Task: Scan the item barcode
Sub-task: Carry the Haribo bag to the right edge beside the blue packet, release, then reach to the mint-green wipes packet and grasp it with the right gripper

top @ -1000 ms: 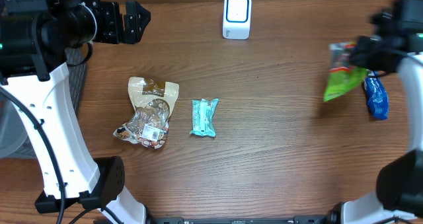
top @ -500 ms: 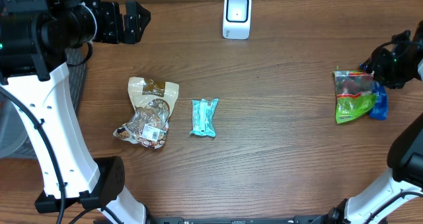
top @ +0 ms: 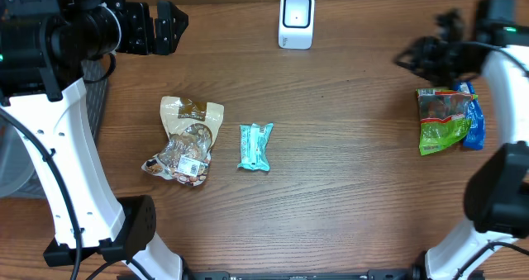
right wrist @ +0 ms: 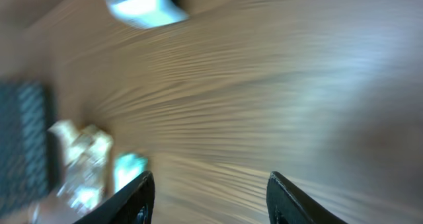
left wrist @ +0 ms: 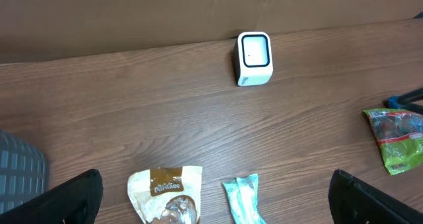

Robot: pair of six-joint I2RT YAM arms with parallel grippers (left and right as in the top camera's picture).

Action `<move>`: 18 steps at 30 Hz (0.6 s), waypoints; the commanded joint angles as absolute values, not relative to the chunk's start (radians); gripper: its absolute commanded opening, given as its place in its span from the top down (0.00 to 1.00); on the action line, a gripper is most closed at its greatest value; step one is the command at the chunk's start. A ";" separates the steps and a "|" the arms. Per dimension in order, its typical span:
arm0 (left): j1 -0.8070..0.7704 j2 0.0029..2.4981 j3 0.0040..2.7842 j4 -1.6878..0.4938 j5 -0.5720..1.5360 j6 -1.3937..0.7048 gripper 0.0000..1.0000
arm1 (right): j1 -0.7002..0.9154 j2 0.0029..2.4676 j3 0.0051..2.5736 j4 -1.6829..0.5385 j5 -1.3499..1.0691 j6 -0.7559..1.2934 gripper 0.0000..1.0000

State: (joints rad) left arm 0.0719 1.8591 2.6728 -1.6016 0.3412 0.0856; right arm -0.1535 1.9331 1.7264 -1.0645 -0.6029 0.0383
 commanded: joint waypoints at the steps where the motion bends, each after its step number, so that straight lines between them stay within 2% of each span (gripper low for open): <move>1: 0.069 1.865 2.679 -1.600 0.356 0.105 0.00 | 0.019 1.941 1.727 -1.014 -0.733 0.083 0.45; 8: 0.069 1.865 2.679 -1.600 0.356 0.105 0.00 | 0.268 2.045 1.705 -0.993 -0.730 0.260 0.48; 10: 0.069 1.865 2.679 -1.600 0.356 0.105 0.00 | 0.327 2.075 1.705 -0.994 -0.699 0.315 0.55; 11: 0.069 1.865 2.679 -1.600 0.356 0.105 0.01 | 0.356 2.090 1.703 -1.000 -0.670 0.356 0.65; 12: 0.069 1.865 2.679 -1.600 0.356 0.105 0.00 | 0.382 2.099 1.694 -1.000 -0.643 0.404 0.67; 16: 0.069 1.865 2.679 -1.600 0.356 0.105 0.00 | 0.455 2.104 1.629 -0.944 -0.619 0.478 0.65; 18: 0.069 1.865 2.679 -1.600 0.356 0.105 0.00 | 0.482 2.104 1.598 -0.914 -0.618 0.492 0.54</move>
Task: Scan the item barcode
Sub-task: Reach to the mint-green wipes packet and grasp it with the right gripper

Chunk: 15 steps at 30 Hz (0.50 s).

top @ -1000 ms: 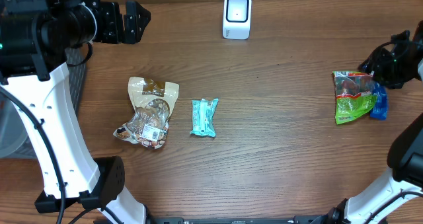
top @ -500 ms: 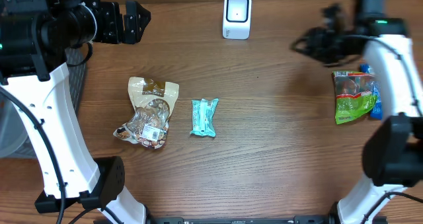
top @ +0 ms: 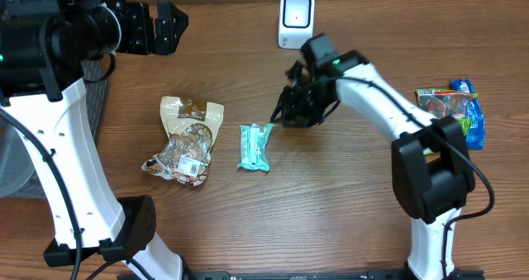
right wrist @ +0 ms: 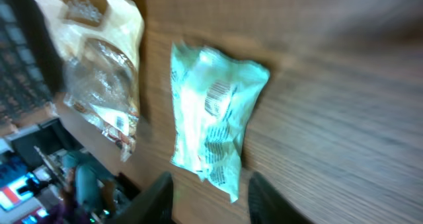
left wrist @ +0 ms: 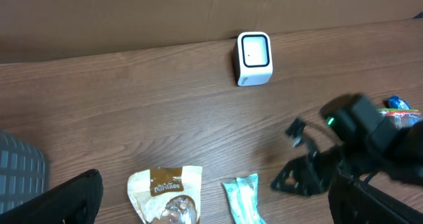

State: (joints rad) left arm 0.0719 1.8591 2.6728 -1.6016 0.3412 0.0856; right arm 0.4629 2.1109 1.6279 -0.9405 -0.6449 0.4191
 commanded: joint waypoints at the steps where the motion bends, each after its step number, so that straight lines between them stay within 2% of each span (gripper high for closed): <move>1: 0.069 1.865 2.679 -1.600 0.356 0.105 0.00 | 0.497 2.104 1.577 -0.894 -0.618 0.500 0.48; 6: 0.069 1.865 2.679 -1.600 0.356 0.105 0.00 | 0.569 2.104 1.472 -0.783 -0.595 0.625 0.40; 12: 0.069 1.865 2.679 -1.600 0.356 0.105 0.00 | 0.638 2.104 1.372 -0.623 -0.570 0.812 0.39; 15: 0.069 1.865 2.679 -1.600 0.356 0.105 0.01 | 0.658 2.104 1.360 -0.614 -0.494 0.926 0.35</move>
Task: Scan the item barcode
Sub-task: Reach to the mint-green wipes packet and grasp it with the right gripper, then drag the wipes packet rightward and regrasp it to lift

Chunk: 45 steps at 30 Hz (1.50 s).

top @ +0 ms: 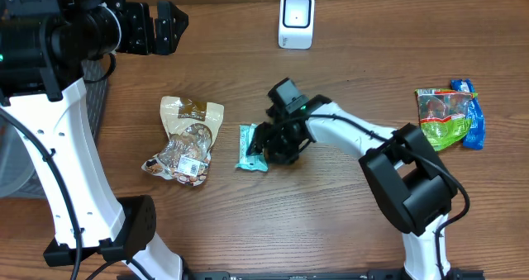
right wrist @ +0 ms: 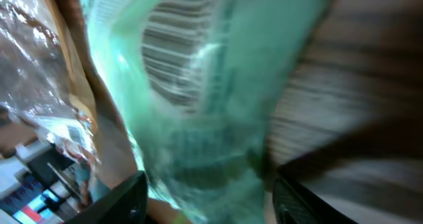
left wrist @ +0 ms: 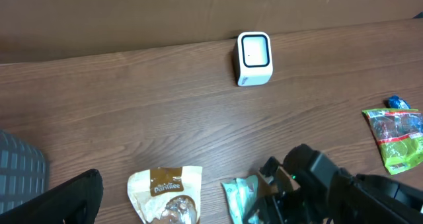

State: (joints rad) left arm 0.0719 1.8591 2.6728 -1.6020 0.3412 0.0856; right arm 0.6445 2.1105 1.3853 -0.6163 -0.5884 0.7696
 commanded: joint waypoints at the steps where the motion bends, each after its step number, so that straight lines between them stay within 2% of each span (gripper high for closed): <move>1: 0.069 1.865 2.679 -1.600 0.356 0.105 0.00 | 0.663 2.104 1.360 -0.615 -0.467 0.942 0.32; 3: 0.069 1.865 2.679 -1.600 0.356 0.105 0.00 | 0.669 2.104 1.360 -0.614 -0.442 0.951 0.31; 4: 0.069 1.865 2.679 -1.600 0.356 0.105 0.00 | 0.667 2.104 1.361 -0.616 -0.443 0.950 0.41; 6: 0.069 1.865 2.679 -1.600 0.356 0.105 0.00 | 0.656 2.104 1.361 -0.627 -0.451 0.934 0.67; 8: 0.069 1.865 2.679 -1.600 0.356 0.105 0.00 | 0.632 2.100 1.362 -0.637 -0.485 0.877 0.87; 12: 0.069 1.865 2.679 -1.600 0.356 0.105 0.00 | 0.559 2.093 1.387 -0.682 -0.622 0.594 0.88; 16: 0.069 1.865 2.679 -1.600 0.356 0.105 0.00 | 0.451 2.092 1.452 -0.876 -0.618 0.284 0.91; 18: 0.069 1.865 2.679 -1.600 0.356 0.105 0.00 | 0.398 2.092 1.487 -0.972 -0.568 0.107 0.96; 20: 0.069 1.865 2.679 -1.600 0.356 0.105 0.00 | 0.354 2.091 1.535 -1.048 -0.431 -0.064 0.96; 24: 0.069 1.865 2.679 -1.600 0.356 0.105 0.00 | 0.350 2.088 1.578 -1.077 -0.358 -0.303 0.96; 25: 0.069 1.865 2.679 -1.600 0.356 0.105 0.00 | 0.356 2.088 1.579 -1.071 -0.317 -0.359 0.92; 26: 0.069 1.865 2.679 -1.600 0.356 0.105 0.00 | 0.362 2.088 1.579 -1.067 -0.279 -0.377 0.84; 27: 0.069 1.865 2.679 -1.600 0.356 0.105 0.00 | 0.368 2.088 1.579 -1.057 -0.224 -0.378 0.63; 29: 0.069 1.865 2.679 -1.600 0.356 0.105 0.00 | 0.377 2.088 1.579 -1.038 -0.115 -0.358 0.29; 31: 0.069 1.865 2.679 -1.600 0.356 0.105 0.00 | 0.377 2.088 1.582 -1.010 -0.054 -0.243 0.13; 36: 0.069 1.865 2.679 -1.600 0.356 0.105 0.00 | 0.341 2.083 1.665 -1.090 -0.054 0.159 0.07; 37: 0.069 1.865 2.679 -1.600 0.356 0.105 0.00 | 0.312 2.080 1.700 -1.152 -0.110 0.372 0.00; 39: 0.069 1.865 2.679 -1.600 0.356 0.105 0.00 | 0.273 2.077 1.703 -1.186 -0.238 0.559 0.00; 41: 0.069 1.865 2.679 -1.600 0.356 0.105 0.00 | 0.251 2.078 1.688 -1.186 -0.340 0.651 0.00; 45: 0.069 1.865 2.679 -1.600 0.356 0.105 0.00 | 0.259 2.078 1.604 -1.098 -0.521 0.712 0.00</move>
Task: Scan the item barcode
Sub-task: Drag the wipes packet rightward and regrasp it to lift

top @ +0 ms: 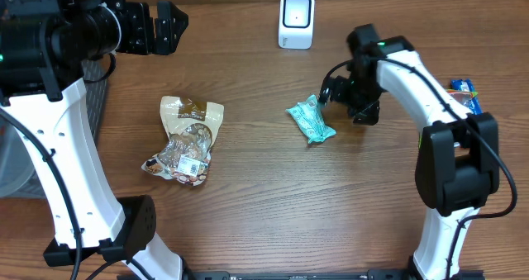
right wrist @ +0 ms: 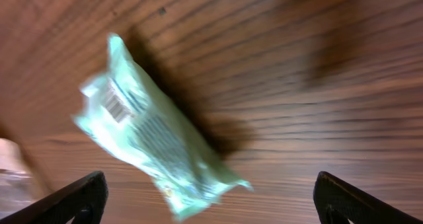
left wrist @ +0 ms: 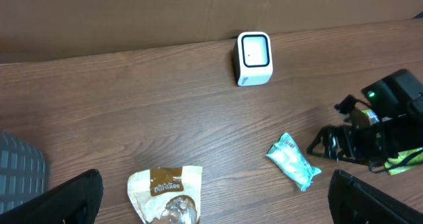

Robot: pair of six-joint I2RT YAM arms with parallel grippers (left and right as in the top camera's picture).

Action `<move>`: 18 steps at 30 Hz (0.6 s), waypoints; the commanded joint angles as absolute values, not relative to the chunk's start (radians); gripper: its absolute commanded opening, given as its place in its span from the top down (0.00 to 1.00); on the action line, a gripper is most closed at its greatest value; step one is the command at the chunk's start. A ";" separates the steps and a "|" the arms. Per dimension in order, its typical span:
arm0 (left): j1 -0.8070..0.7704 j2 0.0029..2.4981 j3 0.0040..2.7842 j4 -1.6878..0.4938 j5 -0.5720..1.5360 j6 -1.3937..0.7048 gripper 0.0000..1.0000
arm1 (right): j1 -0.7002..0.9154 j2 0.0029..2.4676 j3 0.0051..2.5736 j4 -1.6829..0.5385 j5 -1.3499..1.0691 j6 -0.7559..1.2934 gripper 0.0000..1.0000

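Note:
The teal snack packet [top: 311,121] lies diagonally on the table in front of the white scanner [top: 296,20]. In the right wrist view the packet [right wrist: 152,141] shows a small barcode near its upper end, blurred. My right gripper [top: 339,94] is just right of the packet, open, and its fingertips [right wrist: 86,194] stand wide apart without touching the packet. My left gripper [top: 165,26] is raised at the back left and open. From there it looks down on the scanner [left wrist: 254,57] and the packet [left wrist: 293,161].
A beige snack bag [top: 186,140] lies at the left of the table. At the far right a green bag [left wrist: 403,159] and a blue wrapper [top: 463,87] are mostly hidden behind the right arm. A grey bin edge [left wrist: 20,164] is at the far left.
The teal packet was at the table's left centre under my right gripper. It now lies further right and nearer the scanner, turned diagonal. The right gripper is open beside it. The left arm is unchanged.
My right gripper was at the far right by the green bag. Then it hung over the table's middle, just right of the teal packet. Then it was down on the packet. Now the packet lies shifted towards the scanner, free of the open fingers.

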State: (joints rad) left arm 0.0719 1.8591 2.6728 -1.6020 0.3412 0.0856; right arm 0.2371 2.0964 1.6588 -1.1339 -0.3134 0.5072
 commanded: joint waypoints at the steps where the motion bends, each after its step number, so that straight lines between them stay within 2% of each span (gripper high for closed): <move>1: 0.069 1.865 2.679 -1.600 0.356 0.105 0.00 | 0.271 2.078 1.576 -1.071 -0.550 0.737 0.01; 7: 0.069 1.865 2.679 -1.600 0.356 0.105 0.00 | 0.327 2.078 1.463 -0.939 -0.572 0.922 0.11; 12: 0.069 1.865 2.679 -1.600 0.356 0.105 0.00 | 0.331 2.078 1.413 -0.879 -0.502 0.970 0.16; 14: 0.069 1.865 2.679 -1.600 0.356 0.105 0.00 | 0.326 2.078 1.413 -0.880 -0.432 0.940 0.22; 18: 0.069 1.865 2.679 -1.600 0.356 0.105 0.00 | 0.303 2.078 1.414 -0.873 -0.351 0.702 0.24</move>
